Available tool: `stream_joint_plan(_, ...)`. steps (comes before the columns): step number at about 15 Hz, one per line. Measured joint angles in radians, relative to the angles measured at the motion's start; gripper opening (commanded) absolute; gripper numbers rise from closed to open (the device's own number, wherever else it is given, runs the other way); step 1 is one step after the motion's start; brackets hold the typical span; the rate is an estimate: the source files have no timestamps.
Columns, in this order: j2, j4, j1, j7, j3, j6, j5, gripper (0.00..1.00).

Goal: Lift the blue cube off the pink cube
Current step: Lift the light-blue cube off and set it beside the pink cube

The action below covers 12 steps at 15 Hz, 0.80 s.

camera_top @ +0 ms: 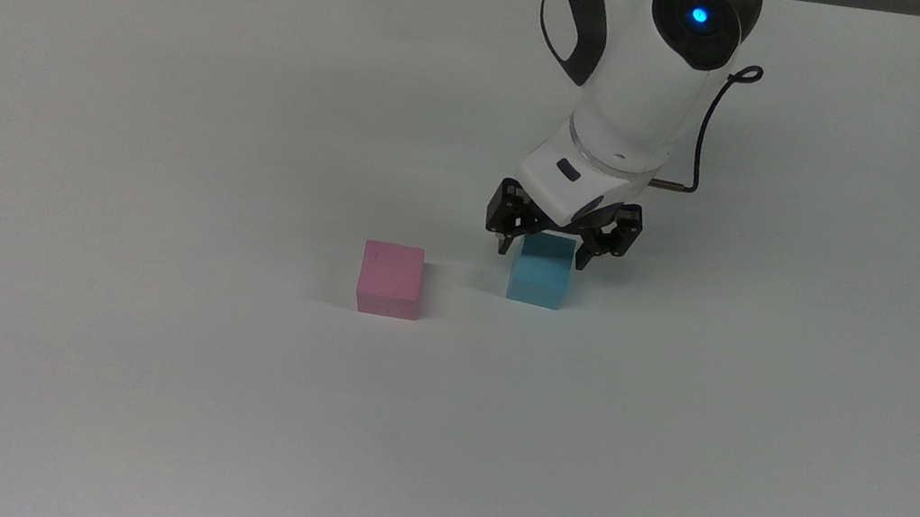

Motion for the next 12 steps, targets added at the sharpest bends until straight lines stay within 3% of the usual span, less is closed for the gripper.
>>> stream_joint_plan(3, -0.076, 0.017, -0.047, -0.024, -0.02, -0.064, -0.009, 1.0)
stream_joint_plan(7, -0.255, 0.03, -0.214, -0.205, -0.025, -0.353, -0.005, 1.0)
stream_joint_plan(12, -0.406, 0.001, -0.32, -0.266, -0.022, -0.442, 0.093, 1.0)
